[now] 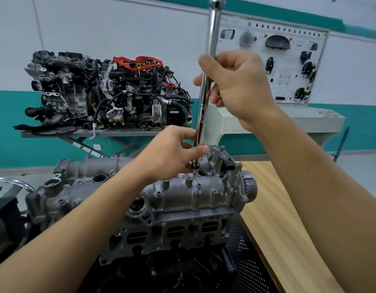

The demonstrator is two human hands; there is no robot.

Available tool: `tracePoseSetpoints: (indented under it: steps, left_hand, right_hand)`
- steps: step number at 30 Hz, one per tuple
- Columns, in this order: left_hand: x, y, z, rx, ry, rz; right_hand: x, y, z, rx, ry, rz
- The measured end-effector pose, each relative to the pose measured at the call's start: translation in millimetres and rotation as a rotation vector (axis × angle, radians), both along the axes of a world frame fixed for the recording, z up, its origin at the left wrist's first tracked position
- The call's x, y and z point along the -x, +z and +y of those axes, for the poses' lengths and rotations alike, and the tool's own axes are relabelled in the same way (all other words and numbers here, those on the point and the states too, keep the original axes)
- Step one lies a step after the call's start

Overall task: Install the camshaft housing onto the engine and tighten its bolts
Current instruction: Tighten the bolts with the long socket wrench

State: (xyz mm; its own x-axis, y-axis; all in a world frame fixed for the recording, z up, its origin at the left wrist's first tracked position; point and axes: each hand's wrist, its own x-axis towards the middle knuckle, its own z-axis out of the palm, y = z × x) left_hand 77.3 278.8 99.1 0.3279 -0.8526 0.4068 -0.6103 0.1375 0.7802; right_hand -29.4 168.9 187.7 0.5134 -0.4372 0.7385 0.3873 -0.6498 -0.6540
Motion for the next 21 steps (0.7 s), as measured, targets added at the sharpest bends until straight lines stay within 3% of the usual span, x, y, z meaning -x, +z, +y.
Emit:
tracePoseSetpoints:
  steps: [15,21]
  left_hand:
    - [11,-14,-14,-0.01,0.056,-0.054]
    - [10,-16,-15,-0.018,0.106,-0.14]
  right_hand:
    - [8,-18,-18,0.006,0.009,0.025]
    - [17,-15,-16,-0.003,0.06,0.144]
